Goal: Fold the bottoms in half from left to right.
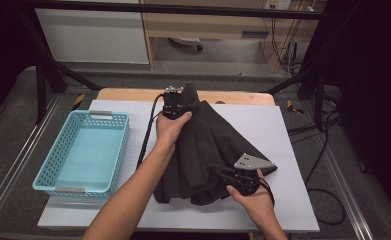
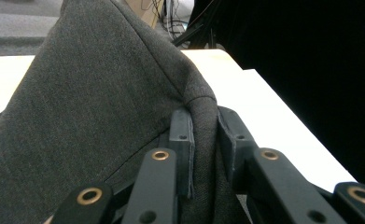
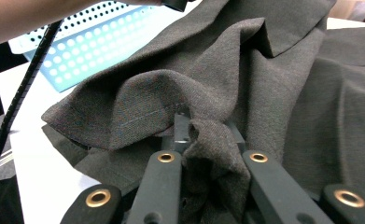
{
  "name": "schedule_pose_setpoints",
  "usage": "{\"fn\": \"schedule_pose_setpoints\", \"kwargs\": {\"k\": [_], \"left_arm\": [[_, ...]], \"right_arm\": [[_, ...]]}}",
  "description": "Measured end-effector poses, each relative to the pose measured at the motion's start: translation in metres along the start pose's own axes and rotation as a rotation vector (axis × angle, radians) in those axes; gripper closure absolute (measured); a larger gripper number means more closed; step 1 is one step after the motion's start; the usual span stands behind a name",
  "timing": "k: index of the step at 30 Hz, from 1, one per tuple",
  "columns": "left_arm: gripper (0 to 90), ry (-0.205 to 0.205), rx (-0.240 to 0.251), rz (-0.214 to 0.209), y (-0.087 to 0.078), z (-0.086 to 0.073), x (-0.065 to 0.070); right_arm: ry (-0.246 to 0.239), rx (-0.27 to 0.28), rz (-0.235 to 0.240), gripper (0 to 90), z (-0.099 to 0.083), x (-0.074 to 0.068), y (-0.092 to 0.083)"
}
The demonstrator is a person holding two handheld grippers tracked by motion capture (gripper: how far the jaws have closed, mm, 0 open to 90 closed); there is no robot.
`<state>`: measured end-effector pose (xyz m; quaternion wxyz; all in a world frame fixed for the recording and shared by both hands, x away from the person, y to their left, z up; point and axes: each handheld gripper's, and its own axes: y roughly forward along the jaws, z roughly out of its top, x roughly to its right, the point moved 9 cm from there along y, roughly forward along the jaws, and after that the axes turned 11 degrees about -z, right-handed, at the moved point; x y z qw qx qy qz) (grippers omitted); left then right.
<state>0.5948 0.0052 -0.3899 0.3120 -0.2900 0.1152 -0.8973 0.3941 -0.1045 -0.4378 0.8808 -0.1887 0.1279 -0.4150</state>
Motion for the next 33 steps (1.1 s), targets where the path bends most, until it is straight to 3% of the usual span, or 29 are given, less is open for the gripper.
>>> {"fn": "schedule_pose_setpoints", "kwargs": {"k": [4, 8, 11, 17, 24, 27, 33], "left_arm": [[72.4, 0.015, 0.018, -0.011, 0.011, 0.007, 0.006], [49.1, 0.053, 0.077, -0.009, 0.011, 0.015, 0.01], [38.3, 0.084, 0.072, 0.012, 0.003, 0.016, 0.011], [36.5, 0.103, 0.104, 0.034, -0.02, 0.017, 0.009], [34.1, 0.116, 0.123, 0.088, -0.054, 0.007, 0.0], [33.4, 0.143, 0.117, 0.117, -0.065, -0.001, -0.001], [30.7, 0.154, 0.082, 0.152, -0.084, -0.031, -0.004]], "right_arm": [[0.012, 0.002, -0.023, 82.5, 0.002, 0.011, -0.003], [0.025, -0.009, -0.061, 82.5, -0.001, 0.028, 0.001], [0.04, -0.026, -0.085, 82.5, -0.007, 0.038, 0.005], [0.069, -0.03, -0.124, 82.5, -0.013, 0.053, 0.003], [0.099, -0.014, -0.162, 82.5, -0.016, 0.067, -0.004], [0.121, -0.013, -0.186, 82.4, -0.02, 0.076, -0.008], [0.173, -0.056, -0.206, 81.6, -0.038, 0.088, -0.005]]}}
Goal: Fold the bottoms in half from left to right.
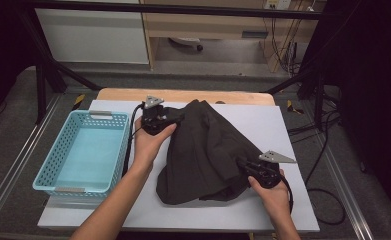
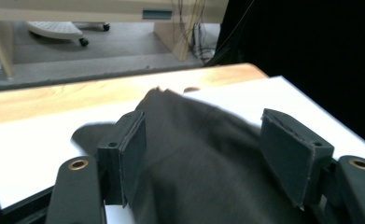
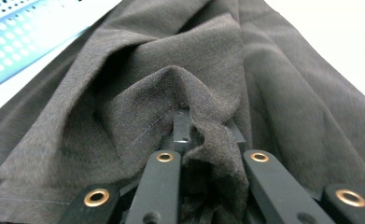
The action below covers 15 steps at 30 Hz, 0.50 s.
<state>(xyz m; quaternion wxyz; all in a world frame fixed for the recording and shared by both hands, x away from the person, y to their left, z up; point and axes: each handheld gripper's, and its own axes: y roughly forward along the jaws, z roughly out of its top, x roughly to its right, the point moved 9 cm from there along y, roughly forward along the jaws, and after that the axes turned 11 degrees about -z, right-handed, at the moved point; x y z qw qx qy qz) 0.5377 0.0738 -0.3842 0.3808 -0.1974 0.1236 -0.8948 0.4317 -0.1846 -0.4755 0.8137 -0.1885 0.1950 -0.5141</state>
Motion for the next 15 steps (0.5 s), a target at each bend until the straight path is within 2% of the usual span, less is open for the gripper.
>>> {"fn": "schedule_pose_setpoints", "kwargs": {"k": [5, 7, 11, 13, 15], "left_arm": [[29.9, -0.013, -0.013, 0.005, -0.015, -0.031, -0.001], [29.8, -0.014, -0.025, -0.002, -0.02, -0.042, 0.0], [28.7, 0.036, -0.069, -0.005, -0.028, -0.066, 0.008], [28.5, 0.053, -0.088, -0.02, -0.031, -0.076, 0.014], [27.4, 0.076, -0.102, -0.019, -0.036, -0.084, 0.018]], "right_arm": [[0.03, -0.025, -0.001, 78.6, -0.008, 0.004, 0.006], [0.027, -0.033, -0.001, 75.4, -0.012, 0.004, 0.006], [0.029, -0.022, -0.005, 66.2, -0.011, 0.003, 0.0], [0.022, -0.029, -0.006, 60.8, -0.012, 0.002, -0.003], [0.011, -0.028, -0.026, 57.1, -0.013, 0.003, -0.005]]}}
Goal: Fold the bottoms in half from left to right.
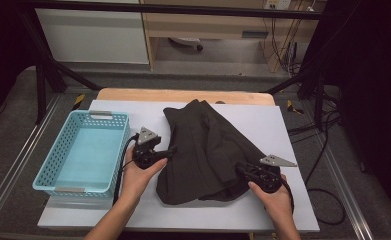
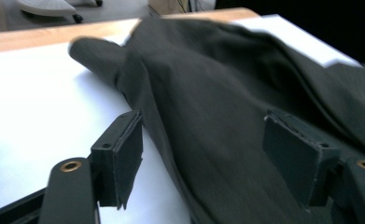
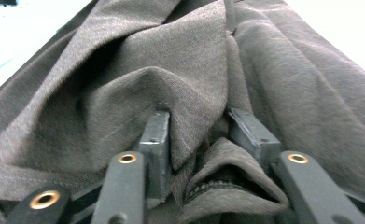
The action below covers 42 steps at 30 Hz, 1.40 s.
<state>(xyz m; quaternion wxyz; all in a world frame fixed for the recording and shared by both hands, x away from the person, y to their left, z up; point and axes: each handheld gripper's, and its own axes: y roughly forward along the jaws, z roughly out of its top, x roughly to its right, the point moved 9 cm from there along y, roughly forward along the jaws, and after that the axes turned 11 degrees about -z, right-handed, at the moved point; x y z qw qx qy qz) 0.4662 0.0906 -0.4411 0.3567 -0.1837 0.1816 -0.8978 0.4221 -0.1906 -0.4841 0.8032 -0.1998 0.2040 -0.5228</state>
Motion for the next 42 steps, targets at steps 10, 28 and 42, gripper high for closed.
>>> {"fn": "schedule_pose_setpoints", "kwargs": {"k": [10, 28, 42], "left_arm": [[24.7, 0.032, -0.046, -0.023, -0.026, -0.042, 0.015], [21.2, 0.033, -0.049, 0.006, -0.031, -0.07, 0.01], [21.1, 0.016, -0.052, 0.027, -0.028, -0.072, 0.005]], "right_arm": [[0.0, 0.02, -0.052, 33.8, 0.002, 0.004, -0.022], [-0.086, 0.08, -0.046, 27.9, 0.05, -0.032, -0.041], [-0.157, 0.018, -0.013, 20.6, 0.049, -0.075, 0.002]]}}
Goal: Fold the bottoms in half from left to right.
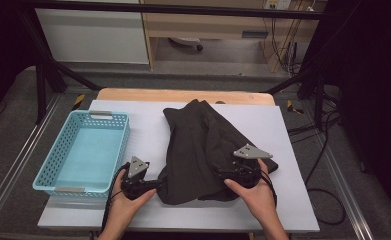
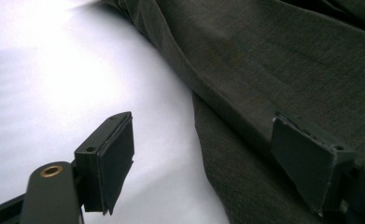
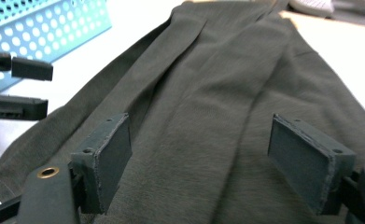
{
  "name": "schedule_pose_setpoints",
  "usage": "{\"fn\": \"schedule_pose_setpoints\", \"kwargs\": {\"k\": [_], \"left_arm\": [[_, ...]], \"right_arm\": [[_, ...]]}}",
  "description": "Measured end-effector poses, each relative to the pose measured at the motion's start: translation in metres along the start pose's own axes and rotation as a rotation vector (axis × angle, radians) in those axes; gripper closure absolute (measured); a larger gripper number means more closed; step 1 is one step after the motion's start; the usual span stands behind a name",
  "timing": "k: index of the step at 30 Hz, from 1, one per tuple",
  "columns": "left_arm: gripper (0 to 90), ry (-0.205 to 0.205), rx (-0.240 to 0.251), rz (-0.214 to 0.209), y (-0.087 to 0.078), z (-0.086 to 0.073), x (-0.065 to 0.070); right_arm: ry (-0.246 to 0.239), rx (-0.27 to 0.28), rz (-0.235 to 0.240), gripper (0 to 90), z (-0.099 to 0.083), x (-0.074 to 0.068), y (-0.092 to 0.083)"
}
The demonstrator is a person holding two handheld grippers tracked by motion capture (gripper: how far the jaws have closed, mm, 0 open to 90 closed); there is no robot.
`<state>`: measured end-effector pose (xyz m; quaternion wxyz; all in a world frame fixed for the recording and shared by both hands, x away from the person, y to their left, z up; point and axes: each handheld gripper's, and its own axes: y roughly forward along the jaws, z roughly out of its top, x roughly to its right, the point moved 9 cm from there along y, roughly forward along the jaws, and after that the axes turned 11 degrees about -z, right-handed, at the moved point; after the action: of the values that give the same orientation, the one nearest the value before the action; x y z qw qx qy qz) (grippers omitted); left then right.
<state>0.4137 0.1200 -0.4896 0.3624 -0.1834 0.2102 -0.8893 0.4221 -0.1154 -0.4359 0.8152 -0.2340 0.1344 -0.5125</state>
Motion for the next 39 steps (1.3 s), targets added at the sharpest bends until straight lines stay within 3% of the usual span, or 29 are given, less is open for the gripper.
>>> {"fn": "schedule_pose_setpoints", "kwargs": {"k": [9, 12, 16, 19, 26, 33, 39], "left_arm": [[21.1, 0.0, -0.009, -0.005, 0.005, -0.001, 0.001], [21.2, -0.006, -0.011, -0.001, 0.006, -0.002, 0.0], [21.1, -0.002, -0.01, -0.006, 0.006, -0.001, 0.001], [21.1, 0.0, -0.009, -0.012, 0.006, -0.001, 0.002], [21.1, -0.005, -0.011, -0.012, 0.005, -0.002, 0.002], [21.1, -0.014, -0.011, -0.017, 0.003, -0.002, 0.002], [21.1, -0.01, -0.017, -0.036, 0.005, -0.003, 0.008]], "right_arm": [[-0.024, -0.013, -0.025, 10.5, -0.013, -0.009, 0.013], [-0.029, -0.02, -0.045, 12.4, -0.014, -0.01, 0.015], [-0.051, -0.023, -0.073, 27.1, -0.015, -0.008, 0.015], [-0.076, -0.023, -0.082, 43.6, -0.017, -0.007, 0.015], [-0.082, 0.006, -0.078, 77.6, -0.014, 0.004, 0.005], [0.004, 0.051, -0.091, 81.6, -0.01, 0.036, -0.011], [0.094, 0.047, -0.096, 82.7, -0.015, 0.068, -0.012]]}}
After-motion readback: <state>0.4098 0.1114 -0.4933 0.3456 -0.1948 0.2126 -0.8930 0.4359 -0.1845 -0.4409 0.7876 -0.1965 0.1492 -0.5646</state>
